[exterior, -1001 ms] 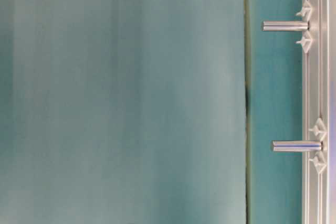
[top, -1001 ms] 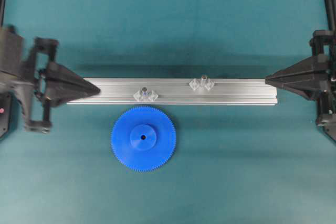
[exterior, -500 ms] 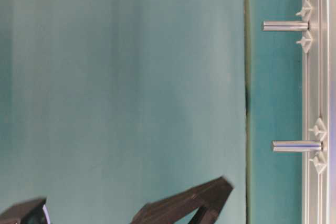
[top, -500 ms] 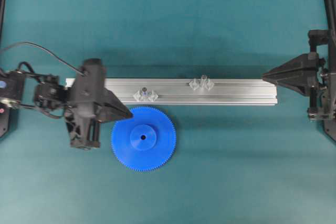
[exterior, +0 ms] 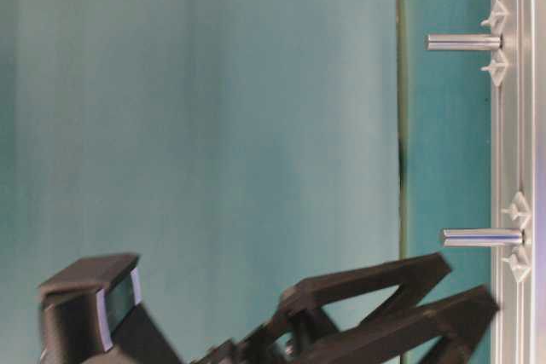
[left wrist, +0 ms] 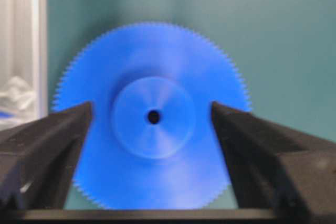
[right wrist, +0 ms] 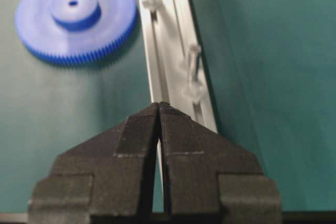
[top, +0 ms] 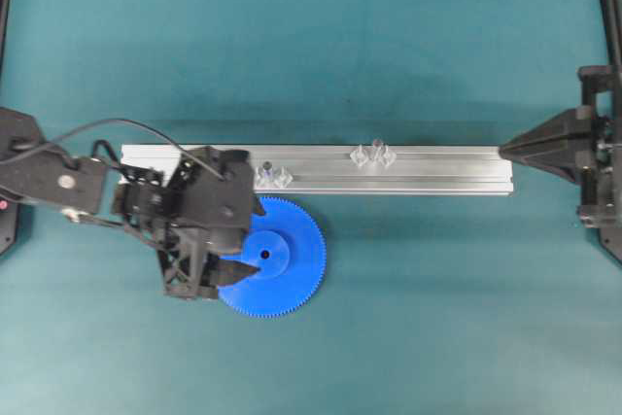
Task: Insert the large gear onto the shaft.
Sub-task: 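Move the left gripper over the blue gear's hub and descend, then close the left gripper on the blue gear's hub, then lift the blue gear and carry it over the right shaft, then align the gear's center hole above the right shaft with the left gripper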
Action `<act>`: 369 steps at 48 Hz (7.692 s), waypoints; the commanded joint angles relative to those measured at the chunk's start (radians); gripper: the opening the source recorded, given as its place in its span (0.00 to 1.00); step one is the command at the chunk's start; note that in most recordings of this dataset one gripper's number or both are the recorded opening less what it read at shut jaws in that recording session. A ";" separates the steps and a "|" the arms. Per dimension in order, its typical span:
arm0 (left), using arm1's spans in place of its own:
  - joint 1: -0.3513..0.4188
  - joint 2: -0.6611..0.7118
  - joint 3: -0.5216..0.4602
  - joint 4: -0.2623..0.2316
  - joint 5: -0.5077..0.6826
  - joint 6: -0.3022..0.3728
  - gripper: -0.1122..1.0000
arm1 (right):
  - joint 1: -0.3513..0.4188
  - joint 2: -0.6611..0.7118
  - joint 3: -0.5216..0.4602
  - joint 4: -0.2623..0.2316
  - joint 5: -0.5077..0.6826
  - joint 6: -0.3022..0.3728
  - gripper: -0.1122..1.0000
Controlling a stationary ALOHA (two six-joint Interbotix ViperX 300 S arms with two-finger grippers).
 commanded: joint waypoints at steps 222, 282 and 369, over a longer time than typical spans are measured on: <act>-0.051 0.333 -0.288 0.003 0.388 -0.005 0.81 | 0.006 -0.129 0.037 0.006 0.112 0.012 0.18; 0.141 0.209 -0.595 0.006 0.503 0.454 0.81 | 0.006 -0.147 0.048 0.005 0.127 0.012 0.18; 0.247 0.443 -0.712 0.006 0.551 0.545 0.81 | 0.006 -0.167 0.057 0.005 0.117 0.012 0.18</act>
